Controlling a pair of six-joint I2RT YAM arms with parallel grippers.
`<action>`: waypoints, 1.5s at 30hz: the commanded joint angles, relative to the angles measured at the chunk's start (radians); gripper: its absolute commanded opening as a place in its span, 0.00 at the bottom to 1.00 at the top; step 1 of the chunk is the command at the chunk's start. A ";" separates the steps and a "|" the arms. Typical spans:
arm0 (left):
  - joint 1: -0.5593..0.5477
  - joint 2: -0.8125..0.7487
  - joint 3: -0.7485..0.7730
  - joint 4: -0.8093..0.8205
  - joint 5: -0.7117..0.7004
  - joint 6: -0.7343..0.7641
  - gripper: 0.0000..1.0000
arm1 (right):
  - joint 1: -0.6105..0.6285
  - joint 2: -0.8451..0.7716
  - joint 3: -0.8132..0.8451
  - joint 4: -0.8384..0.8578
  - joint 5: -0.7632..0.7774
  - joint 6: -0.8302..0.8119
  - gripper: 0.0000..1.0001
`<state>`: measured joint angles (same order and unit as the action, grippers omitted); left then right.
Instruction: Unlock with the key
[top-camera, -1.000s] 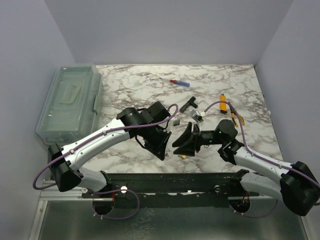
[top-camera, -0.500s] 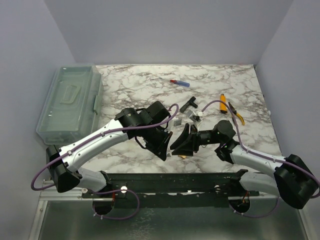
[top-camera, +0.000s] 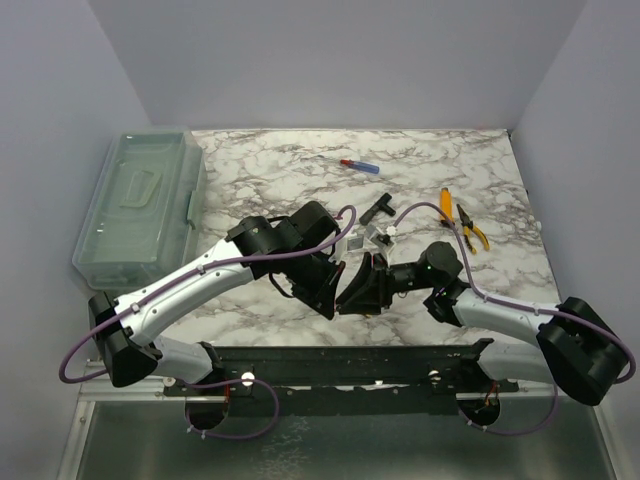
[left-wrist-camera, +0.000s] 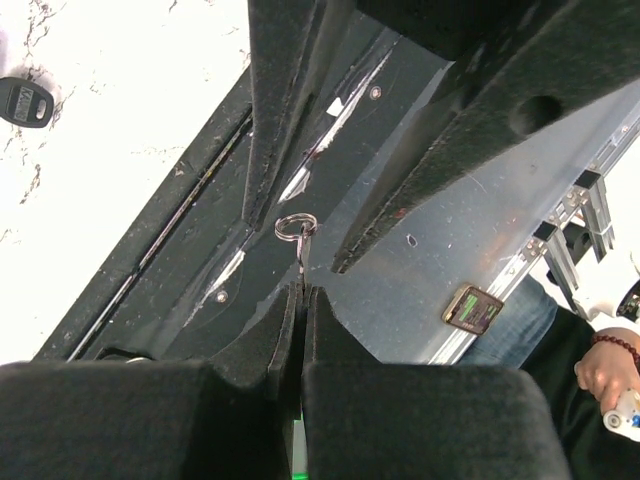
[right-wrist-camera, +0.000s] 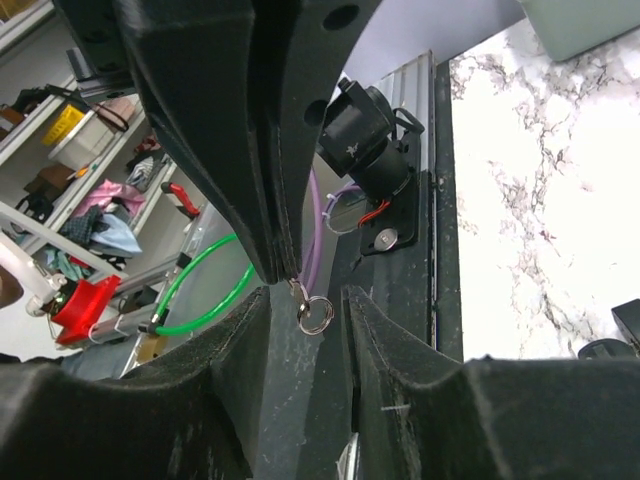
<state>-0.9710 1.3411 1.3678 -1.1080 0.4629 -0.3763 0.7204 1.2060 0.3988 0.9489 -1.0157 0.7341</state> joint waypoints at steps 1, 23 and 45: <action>-0.005 -0.033 0.027 0.023 -0.010 0.013 0.00 | 0.017 0.024 0.014 0.050 -0.023 0.009 0.39; -0.005 -0.037 -0.008 0.032 -0.019 0.014 0.00 | 0.028 0.012 0.000 0.099 -0.038 0.039 0.19; -0.005 -0.138 -0.036 0.076 -0.287 -0.022 0.92 | 0.029 -0.236 -0.077 -0.339 0.390 -0.068 0.00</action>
<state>-0.9749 1.2392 1.3575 -1.0657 0.2951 -0.3874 0.7452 1.0328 0.3363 0.8364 -0.8761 0.7208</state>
